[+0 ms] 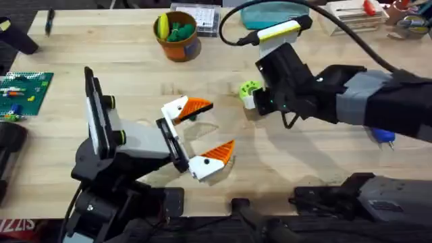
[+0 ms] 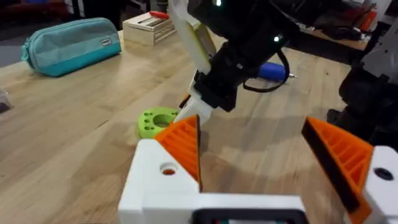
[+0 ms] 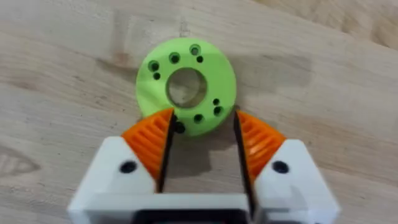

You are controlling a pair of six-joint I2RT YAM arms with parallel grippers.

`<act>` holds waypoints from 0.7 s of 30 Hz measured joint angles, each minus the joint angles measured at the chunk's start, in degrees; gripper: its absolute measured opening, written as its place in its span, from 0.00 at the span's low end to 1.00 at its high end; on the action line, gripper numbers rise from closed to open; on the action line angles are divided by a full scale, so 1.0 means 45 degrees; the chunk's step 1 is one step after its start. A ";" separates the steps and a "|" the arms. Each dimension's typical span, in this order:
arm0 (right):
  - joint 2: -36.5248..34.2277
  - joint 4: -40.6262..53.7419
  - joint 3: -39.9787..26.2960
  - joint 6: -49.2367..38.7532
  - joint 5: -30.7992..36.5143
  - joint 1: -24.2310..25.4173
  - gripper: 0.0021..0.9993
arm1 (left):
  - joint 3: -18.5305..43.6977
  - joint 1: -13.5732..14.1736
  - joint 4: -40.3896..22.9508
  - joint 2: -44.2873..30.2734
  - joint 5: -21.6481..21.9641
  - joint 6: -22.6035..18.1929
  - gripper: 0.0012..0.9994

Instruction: Pick up the gripper from the table and insert it into the empty holder that is missing its gripper. Then pick up a screw, insert it into the mounting hole, and use the screwdriver to tighten it. Finally, clean up the table by picking up the vegetable and placing it into the bucket.

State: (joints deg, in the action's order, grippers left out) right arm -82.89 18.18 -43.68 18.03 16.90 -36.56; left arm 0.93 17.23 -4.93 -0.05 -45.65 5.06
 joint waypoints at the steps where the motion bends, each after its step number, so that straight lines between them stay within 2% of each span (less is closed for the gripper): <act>1: 0.0000 -0.0005 0.0000 0.0003 0.0001 -0.0004 0.61 | 0.0000 0.0000 0.0000 0.0000 0.0000 0.0000 0.99; 7: 0.0000 -0.0015 -0.0009 0.0034 0.0034 0.0000 0.79 | 0.0000 0.0000 0.0000 0.0000 0.0004 0.0000 0.99; 12: 0.0234 0.0247 -0.0019 0.0037 -0.0051 -0.0004 0.82 | 0.0000 0.0000 0.0000 0.0004 0.0005 0.0000 0.99; 17: 0.1193 0.0718 -0.0057 0.0037 -0.0358 -0.0004 0.82 | 0.0000 0.0000 0.0000 0.0000 0.0000 0.0000 0.99; 20: 0.1488 0.0960 -0.0124 0.0050 -0.0903 -0.0004 0.90 | 0.0000 0.0000 0.0000 0.0000 0.0000 -0.0004 0.99; 21: 0.1500 0.1068 -0.0157 -0.0010 -0.1152 -0.0004 0.95 | 0.0000 0.0000 0.0000 0.0000 0.0000 0.0000 0.99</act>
State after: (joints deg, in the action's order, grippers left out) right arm -76.14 22.98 -44.39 17.98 11.72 -36.58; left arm 0.93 17.23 -4.93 -0.05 -45.65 5.06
